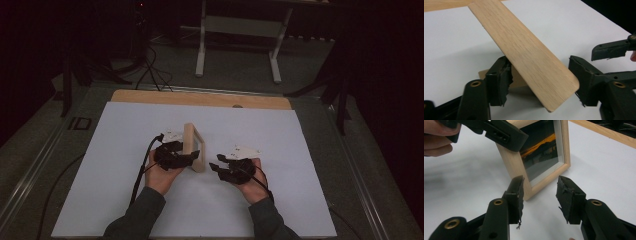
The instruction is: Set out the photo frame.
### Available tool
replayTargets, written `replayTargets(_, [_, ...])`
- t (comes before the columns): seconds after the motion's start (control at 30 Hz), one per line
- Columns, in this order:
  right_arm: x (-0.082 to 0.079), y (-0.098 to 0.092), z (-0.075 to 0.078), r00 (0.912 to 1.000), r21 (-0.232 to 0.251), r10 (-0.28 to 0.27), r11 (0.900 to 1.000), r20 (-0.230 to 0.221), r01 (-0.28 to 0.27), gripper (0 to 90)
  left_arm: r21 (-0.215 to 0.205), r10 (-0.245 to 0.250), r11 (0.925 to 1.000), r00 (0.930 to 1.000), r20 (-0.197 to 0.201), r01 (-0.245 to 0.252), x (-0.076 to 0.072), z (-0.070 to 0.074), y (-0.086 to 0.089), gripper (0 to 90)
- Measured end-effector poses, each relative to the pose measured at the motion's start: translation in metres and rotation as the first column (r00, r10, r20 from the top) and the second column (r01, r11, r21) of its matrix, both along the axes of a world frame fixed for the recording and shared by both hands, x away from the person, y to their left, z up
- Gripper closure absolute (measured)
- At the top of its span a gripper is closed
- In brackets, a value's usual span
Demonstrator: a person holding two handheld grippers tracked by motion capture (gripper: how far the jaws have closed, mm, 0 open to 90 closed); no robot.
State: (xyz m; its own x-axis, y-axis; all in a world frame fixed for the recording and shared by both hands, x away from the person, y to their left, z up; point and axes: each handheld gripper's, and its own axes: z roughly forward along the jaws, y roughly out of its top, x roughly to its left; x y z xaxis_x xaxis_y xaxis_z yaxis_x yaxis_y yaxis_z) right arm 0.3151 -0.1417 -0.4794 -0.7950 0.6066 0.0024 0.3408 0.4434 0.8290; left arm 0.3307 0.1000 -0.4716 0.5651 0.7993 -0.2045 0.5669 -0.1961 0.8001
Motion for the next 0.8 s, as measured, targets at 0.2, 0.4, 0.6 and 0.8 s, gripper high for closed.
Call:
replayTargets(0.2, [0.001, -0.003, 0.002, 1.0000, 0.024, -0.008, 1.000, -0.001, 0.008, 51.0, -0.007, -0.008, 0.9999, 0.9999, 0.006, 0.008, -0.001, 0.001, 0.000, 44.0])
replayTargets(0.4, [0.003, -0.006, 0.003, 0.9996, 0.031, -0.026, 0.999, 0.005, 0.026, 48.2, 0.000, -0.023, 0.9997, 0.9996, 0.014, 0.023, -0.001, 0.002, 0.000, 49.0])
replayTargets(0.6, [0.004, -0.010, 0.009, 0.9983, 0.043, -0.053, 0.998, 0.021, 0.053, 47.7, 0.013, -0.030, 0.9995, 0.9994, 0.016, 0.030, -0.002, 0.004, -0.003, 54.6])
replayTargets(0.8, [0.004, -0.015, 0.020, 0.9958, 0.066, -0.078, 0.995, 0.049, 0.074, 47.3, 0.025, -0.039, 0.9989, 0.9991, 0.016, 0.039, -0.003, 0.004, -0.004, 57.5])
